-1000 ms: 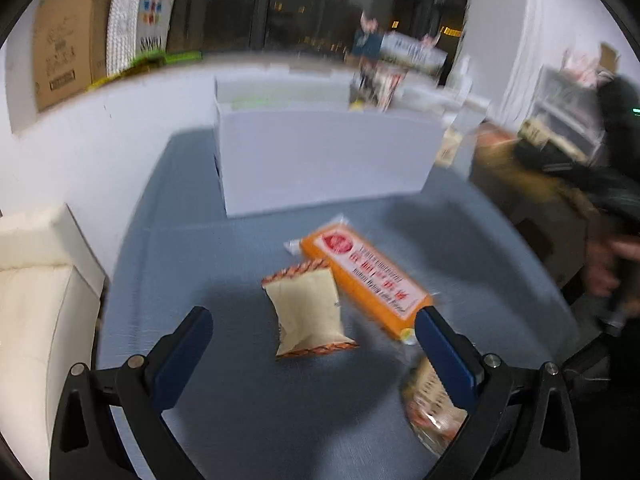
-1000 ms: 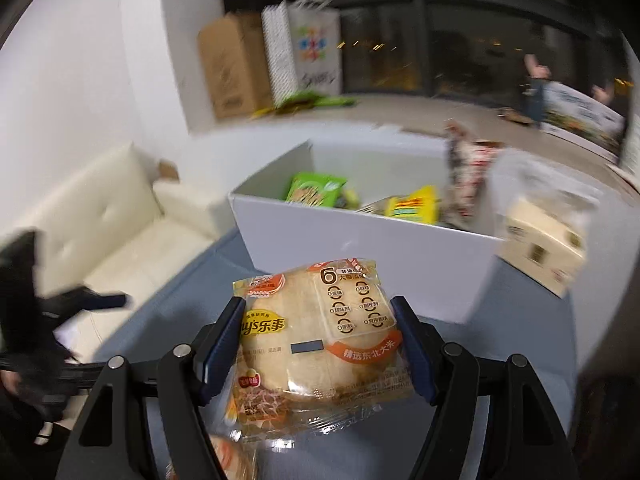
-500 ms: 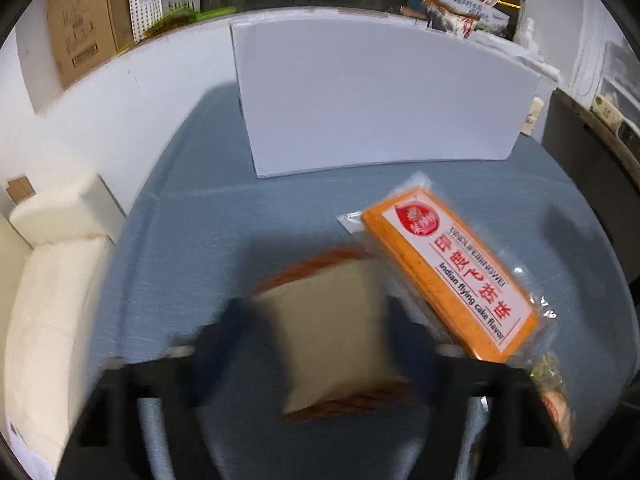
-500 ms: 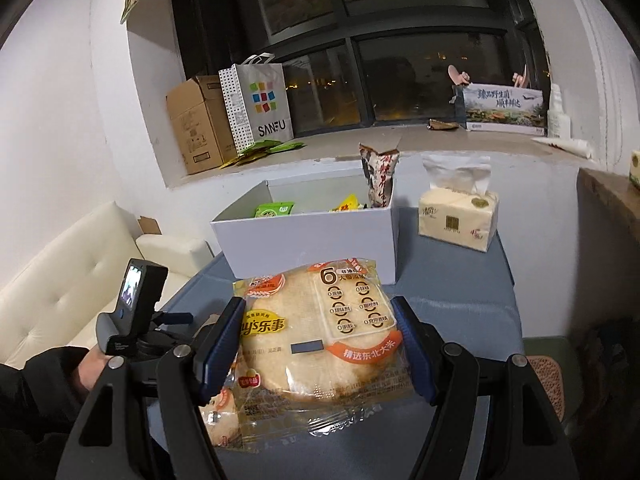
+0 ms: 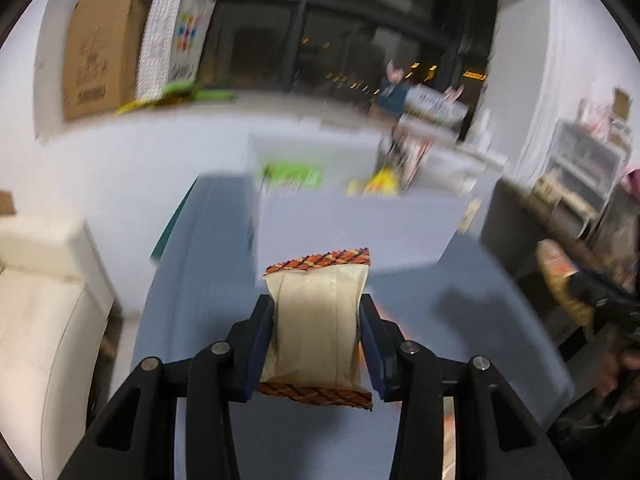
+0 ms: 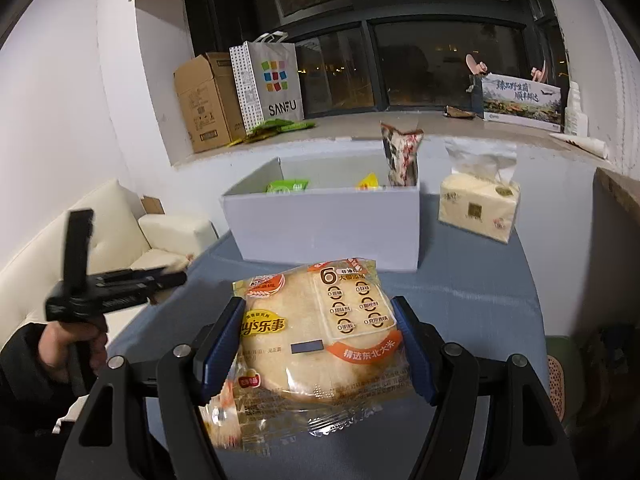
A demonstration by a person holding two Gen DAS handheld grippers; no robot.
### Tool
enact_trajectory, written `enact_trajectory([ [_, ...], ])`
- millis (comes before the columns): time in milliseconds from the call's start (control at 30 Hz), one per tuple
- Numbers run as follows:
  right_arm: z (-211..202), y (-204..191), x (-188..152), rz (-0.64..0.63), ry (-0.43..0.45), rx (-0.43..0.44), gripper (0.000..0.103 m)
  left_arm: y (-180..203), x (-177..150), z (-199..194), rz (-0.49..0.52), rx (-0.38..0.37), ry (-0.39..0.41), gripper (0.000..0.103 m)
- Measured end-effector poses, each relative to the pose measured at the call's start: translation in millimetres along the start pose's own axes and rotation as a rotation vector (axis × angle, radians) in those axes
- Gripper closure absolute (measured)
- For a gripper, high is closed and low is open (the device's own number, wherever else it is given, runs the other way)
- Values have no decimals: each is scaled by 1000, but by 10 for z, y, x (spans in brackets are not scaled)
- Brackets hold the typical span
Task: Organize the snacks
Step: 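Drop the cream pastry and round bread bun into the white box from both tools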
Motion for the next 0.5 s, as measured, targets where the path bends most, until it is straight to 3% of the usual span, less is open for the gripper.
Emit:
enact_trajectory([
  [167, 97, -18, 600, 9, 54, 0, 27, 34, 820, 90, 25, -37, 87, 57],
  [333, 432, 11, 1299, 21, 95, -19, 27, 53, 1462, 566, 42, -17, 92, 57],
  [500, 1037, 283, 1687, 98, 54, -57, 27, 37, 1633, 1168, 49, 1, 26, 57],
])
Point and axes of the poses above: each gripper's, at about its wrist camera, not at the fingertips, and z roughly the way its jaws point, y to its right, x to its top, the point moved 9 cm from there along z, roughly the way its jaws point, and after that the axes turned 6 degrees about z, right-handed, at the moved point
